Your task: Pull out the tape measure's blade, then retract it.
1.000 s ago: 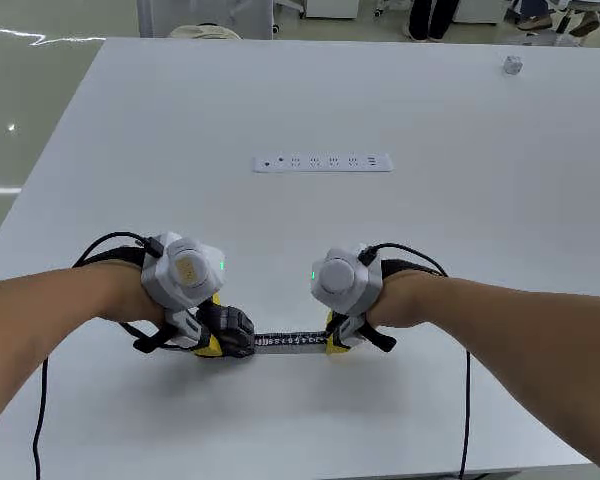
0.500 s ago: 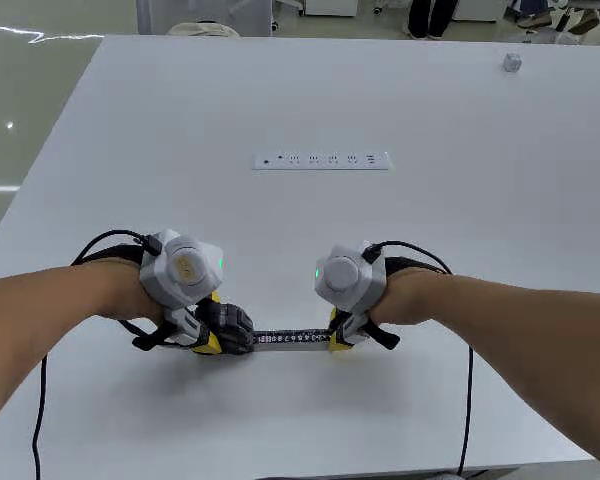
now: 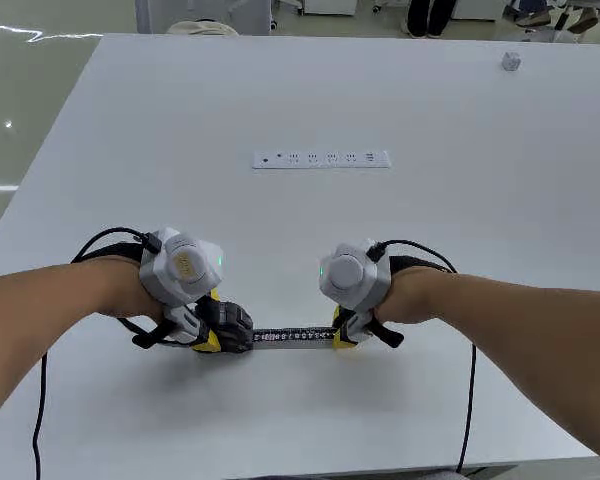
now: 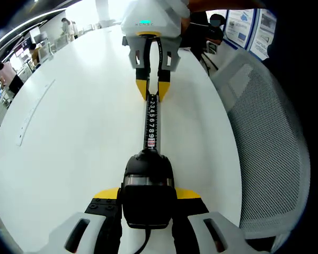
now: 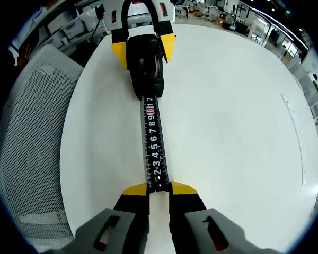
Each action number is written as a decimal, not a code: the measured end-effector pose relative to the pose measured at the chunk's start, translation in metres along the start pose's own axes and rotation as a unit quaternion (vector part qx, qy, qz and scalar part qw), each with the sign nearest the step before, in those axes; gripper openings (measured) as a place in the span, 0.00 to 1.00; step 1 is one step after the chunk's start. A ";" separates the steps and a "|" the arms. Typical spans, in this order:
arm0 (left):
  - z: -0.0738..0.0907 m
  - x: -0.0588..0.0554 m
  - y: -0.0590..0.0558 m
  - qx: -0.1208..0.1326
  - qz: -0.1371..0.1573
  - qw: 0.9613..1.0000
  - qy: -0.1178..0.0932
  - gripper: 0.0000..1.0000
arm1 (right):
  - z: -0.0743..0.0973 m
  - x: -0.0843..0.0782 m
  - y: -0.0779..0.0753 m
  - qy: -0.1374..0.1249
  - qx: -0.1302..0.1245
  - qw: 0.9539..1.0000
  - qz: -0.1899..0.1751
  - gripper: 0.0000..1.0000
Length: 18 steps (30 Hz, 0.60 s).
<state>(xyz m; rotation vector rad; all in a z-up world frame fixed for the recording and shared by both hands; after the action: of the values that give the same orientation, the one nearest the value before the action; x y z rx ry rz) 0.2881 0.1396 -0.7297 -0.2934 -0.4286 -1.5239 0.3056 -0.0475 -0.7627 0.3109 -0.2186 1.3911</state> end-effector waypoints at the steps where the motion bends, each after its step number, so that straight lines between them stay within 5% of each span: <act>1: 0.000 0.000 0.000 0.000 0.001 1.000 0.000 0.33 | 0.000 0.000 0.000 0.000 0.000 1.000 0.000 0.12; 18: 0.001 0.002 -0.003 0.000 0.001 1.000 0.001 0.33 | 0.002 -0.007 -0.002 0.001 -0.002 1.000 -0.003 0.12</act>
<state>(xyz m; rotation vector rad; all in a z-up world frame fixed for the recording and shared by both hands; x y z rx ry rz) 0.2853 0.1381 -0.7278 -0.2918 -0.4262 -1.5229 0.3063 -0.0551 -0.7636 0.3072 -0.2185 1.3847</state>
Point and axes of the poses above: the centre of the closed fingertips' face, and the gripper's own axes: z roughly backward along the fingers, y roughly to its left, x roughly out of its top, the point moved 5 cm from there along z, roughly backward along the fingers, and after that the axes turned 9 degrees about -z, right-handed, at the moved point
